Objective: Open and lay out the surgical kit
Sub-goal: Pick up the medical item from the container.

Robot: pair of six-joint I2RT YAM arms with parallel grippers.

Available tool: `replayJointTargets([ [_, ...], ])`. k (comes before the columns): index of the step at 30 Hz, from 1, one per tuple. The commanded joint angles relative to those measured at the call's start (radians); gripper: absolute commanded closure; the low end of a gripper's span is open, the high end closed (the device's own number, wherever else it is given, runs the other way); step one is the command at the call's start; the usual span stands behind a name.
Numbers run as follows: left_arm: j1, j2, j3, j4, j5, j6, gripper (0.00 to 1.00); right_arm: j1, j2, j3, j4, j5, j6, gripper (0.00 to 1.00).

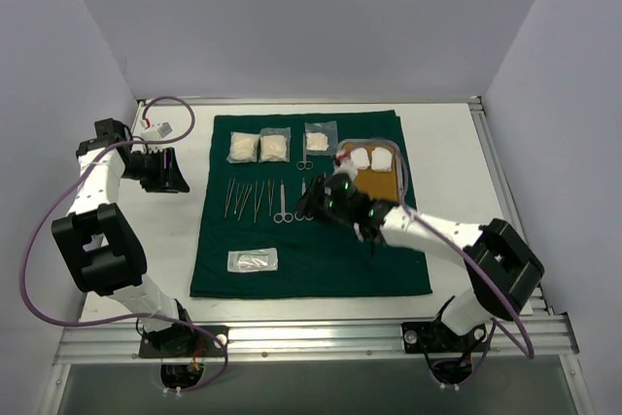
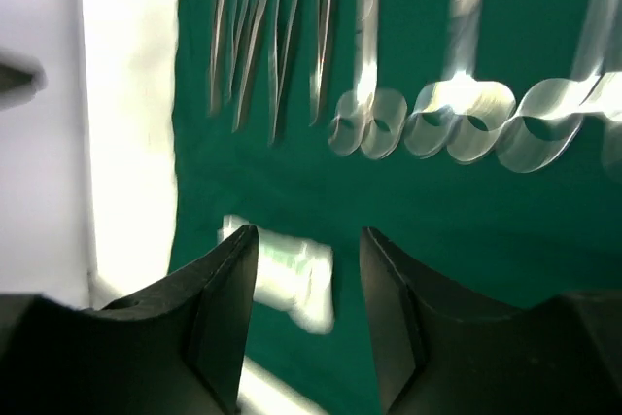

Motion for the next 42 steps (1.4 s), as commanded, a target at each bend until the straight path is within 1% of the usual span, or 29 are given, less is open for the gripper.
replayJointTargets([
  [1, -0.002, -0.028, 0.031, 0.005, -0.003, 0.027, 0.49, -0.214, 0.007, 0.338, -0.292, -0.079, -0.430, 0.59],
  [2, -0.002, -0.028, 0.035, -0.005, -0.007, 0.028, 0.50, -0.229, 0.035, 0.416, -0.382, -0.043, -0.575, 0.60],
  [3, -0.002, -0.028, 0.047, -0.011, -0.007, 0.032, 0.50, -0.240, 0.084, 0.477, -0.450, 0.055, -0.627, 0.60],
  [4, -0.002, -0.030, 0.052, -0.018, -0.007, 0.032, 0.50, -0.265, 0.104, 0.559, -0.522, 0.091, -0.662, 0.61],
  [6, -0.002, -0.036, 0.058, -0.028, -0.013, 0.035, 0.49, -0.295, 0.141, 0.591, -0.536, 0.155, -0.713, 0.62],
  [11, -0.003, -0.042, 0.058, -0.025, -0.023, 0.032, 0.50, -0.424, 0.238, 0.651, -0.539, 0.163, -0.745, 0.67],
  [13, -0.004, -0.038, 0.057, -0.020, -0.027, 0.028, 0.50, -0.440, 0.296, 0.667, -0.544, 0.178, -0.764, 0.68],
  [18, -0.010, -0.021, 0.060, -0.005, -0.045, 0.018, 0.50, -0.469, 0.435, 0.743, -0.555, 0.168, -0.810, 0.65],
  [23, -0.011, 0.010, 0.063, 0.000, -0.054, 0.017, 0.50, -0.499, 0.528, 0.805, -0.550, 0.163, -0.828, 0.63],
  [29, -0.011, 0.036, 0.058, 0.011, -0.063, 0.020, 0.50, -0.504, 0.614, 0.871, -0.561, 0.143, -0.840, 0.61],
  [37, -0.010, 0.061, 0.066, 0.014, -0.060, 0.020, 0.49, -0.506, 0.663, 0.914, -0.563, 0.111, -0.851, 0.58],
  [42, -0.011, 0.077, 0.066, 0.015, -0.057, 0.021, 0.50, -0.483, 0.669, 0.903, -0.550, 0.142, -0.870, 0.59],
])
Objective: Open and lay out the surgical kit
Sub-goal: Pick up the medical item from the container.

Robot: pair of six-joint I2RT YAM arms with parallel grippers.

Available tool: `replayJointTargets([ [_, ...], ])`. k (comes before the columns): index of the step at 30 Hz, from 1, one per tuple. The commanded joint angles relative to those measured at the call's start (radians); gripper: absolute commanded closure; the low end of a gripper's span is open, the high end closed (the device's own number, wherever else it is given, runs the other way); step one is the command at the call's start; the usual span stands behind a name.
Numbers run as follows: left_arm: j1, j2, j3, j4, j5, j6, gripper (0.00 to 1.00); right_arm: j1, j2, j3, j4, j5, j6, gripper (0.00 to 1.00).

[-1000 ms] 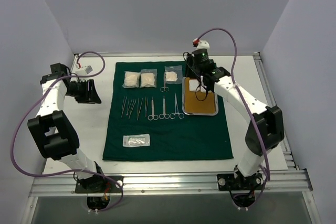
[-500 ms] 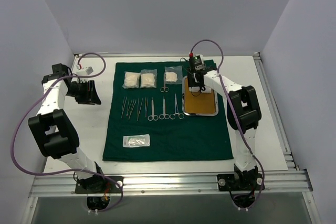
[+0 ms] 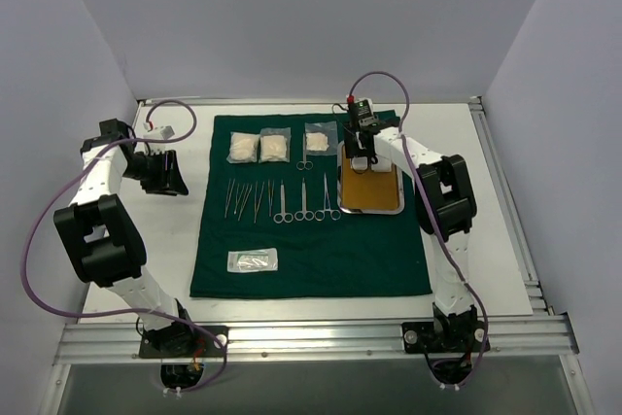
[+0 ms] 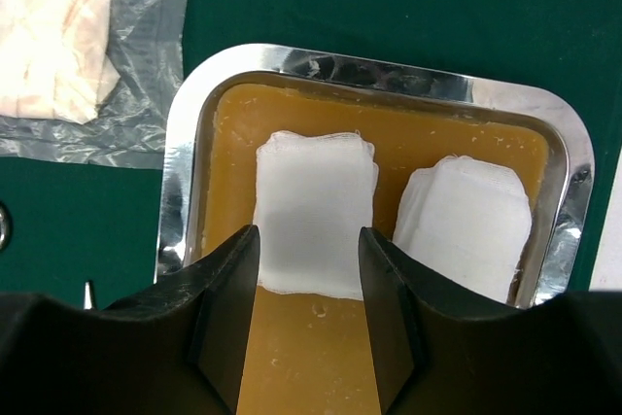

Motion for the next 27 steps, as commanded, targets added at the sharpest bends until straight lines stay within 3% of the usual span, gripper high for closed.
replayJointTargets([
  [1, -0.003, 0.015, 0.041, 0.022, 0.005, 0.008, 0.50, 0.017, 0.006, 0.026, -0.014, 0.020, -0.025, 0.59],
  [14, -0.003, 0.027, 0.043, 0.018, 0.011, 0.011, 0.50, 0.016, 0.075, 0.026, -0.019, 0.002, -0.035, 0.60],
  [17, -0.005, 0.028, 0.044, 0.016, 0.011, 0.013, 0.50, 0.016, 0.089, 0.032, -0.028, 0.000, -0.038, 0.65],
  [20, -0.005, 0.026, 0.046, 0.013, 0.014, 0.014, 0.50, 0.019, 0.083, 0.025, -0.028, -0.001, -0.038, 0.80],
  [27, -0.005, 0.024, 0.049, 0.008, 0.017, 0.014, 0.50, 0.031, 0.001, -0.004, -0.007, 0.020, -0.041, 0.92],
])
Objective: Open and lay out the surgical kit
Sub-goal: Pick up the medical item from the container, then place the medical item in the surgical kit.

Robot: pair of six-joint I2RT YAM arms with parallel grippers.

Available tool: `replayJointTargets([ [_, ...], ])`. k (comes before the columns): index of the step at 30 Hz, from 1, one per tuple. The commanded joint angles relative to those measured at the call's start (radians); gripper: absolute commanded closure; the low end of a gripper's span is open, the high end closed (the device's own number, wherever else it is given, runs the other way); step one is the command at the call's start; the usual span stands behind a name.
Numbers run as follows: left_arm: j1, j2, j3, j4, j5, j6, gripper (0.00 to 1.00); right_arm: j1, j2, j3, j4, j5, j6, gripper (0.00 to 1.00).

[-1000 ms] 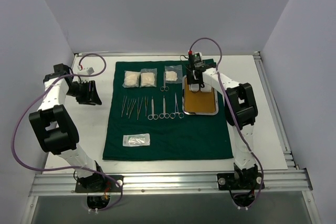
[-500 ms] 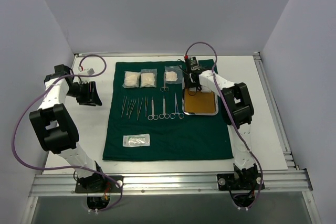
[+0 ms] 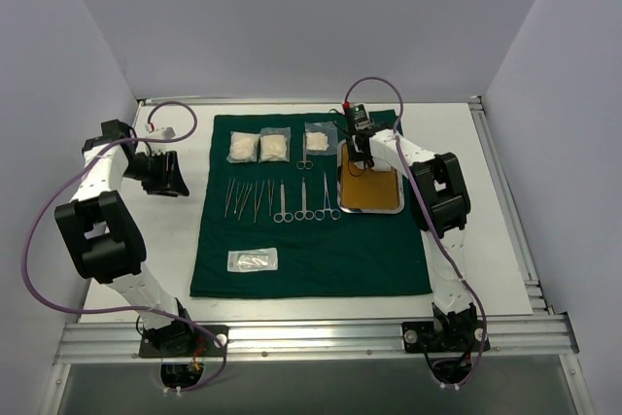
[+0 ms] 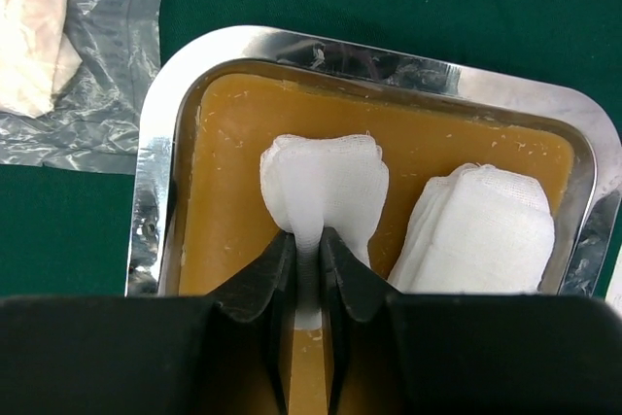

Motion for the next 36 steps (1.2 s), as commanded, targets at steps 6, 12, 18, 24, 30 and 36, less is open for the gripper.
replayJointTargets([
  [6, -0.005, -0.011, 0.047, 0.003, 0.023, 0.015, 0.50, 0.083, -0.187, -0.030, -0.059, 0.104, 0.017, 0.95],
  [12, -0.005, -0.021, 0.043, 0.003, 0.038, 0.020, 0.50, 0.247, -0.423, -0.185, -0.128, 0.205, 0.146, 0.95],
  [18, -0.005, -0.035, 0.030, 0.006, 0.061, 0.029, 0.50, 0.528, -0.541, -0.400, -0.262, 0.323, 0.428, 0.94],
  [24, -0.005, -0.041, 0.015, 0.001, 0.081, 0.039, 0.50, 0.754, -0.497, -0.469, -0.329, 0.325, 0.684, 0.92],
  [30, -0.005, -0.052, 0.003, 0.000, 0.092, 0.049, 0.50, 0.800, -0.426, -0.474, -0.306, 0.335, 0.744, 0.92],
  [36, -0.005, -0.061, 0.003, -0.013, 0.084, 0.067, 0.50, 0.798, -0.422, -0.469, -0.335, 0.378, 0.774, 0.90],
])
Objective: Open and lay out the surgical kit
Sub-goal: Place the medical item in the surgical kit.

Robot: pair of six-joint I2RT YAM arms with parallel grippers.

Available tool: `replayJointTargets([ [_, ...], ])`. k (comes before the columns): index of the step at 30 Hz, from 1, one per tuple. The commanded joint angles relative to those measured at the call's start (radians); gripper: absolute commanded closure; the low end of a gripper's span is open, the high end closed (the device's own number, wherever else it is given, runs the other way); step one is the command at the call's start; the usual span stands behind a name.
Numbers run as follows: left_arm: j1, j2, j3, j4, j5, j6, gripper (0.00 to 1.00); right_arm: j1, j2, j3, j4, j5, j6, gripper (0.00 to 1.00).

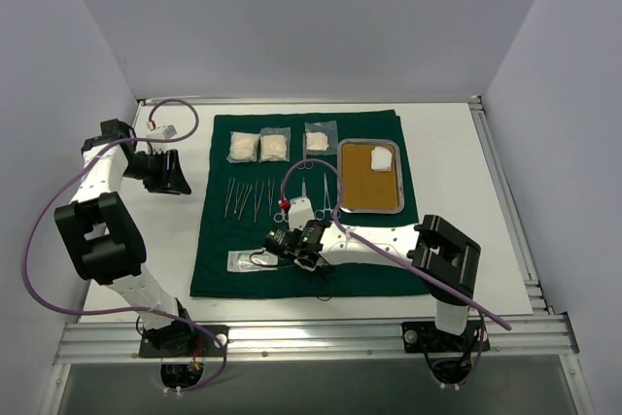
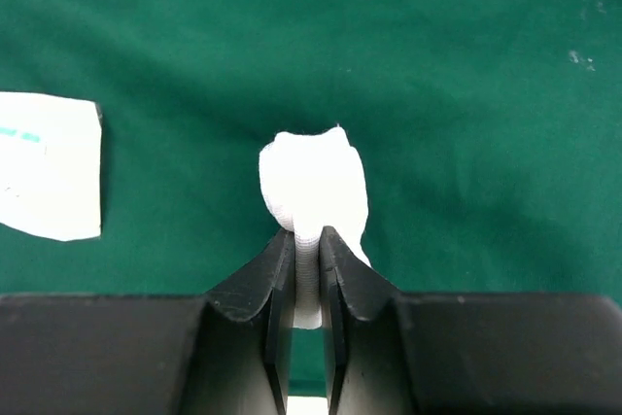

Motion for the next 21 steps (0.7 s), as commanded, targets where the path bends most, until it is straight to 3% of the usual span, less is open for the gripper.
replayJointTargets([
  [1, -0.004, -0.052, 0.002, -0.007, 0.025, 0.032, 0.50, -0.005, -0.003, 0.011, -0.067, 0.083, 0.066, 0.89],
  [9, -0.003, -0.041, -0.003, -0.009, 0.029, 0.034, 0.50, -0.037, 0.083, 0.002, 0.026, 0.039, 0.034, 0.84],
  [16, -0.003, -0.044, -0.009, -0.013, 0.022, 0.044, 0.50, -0.045, 0.132, 0.076, 0.099, -0.036, -0.012, 0.61],
  [21, -0.003, -0.043, -0.005, -0.013, 0.023, 0.044, 0.50, -0.032, 0.102, 0.099, 0.119, -0.081, -0.018, 0.52],
])
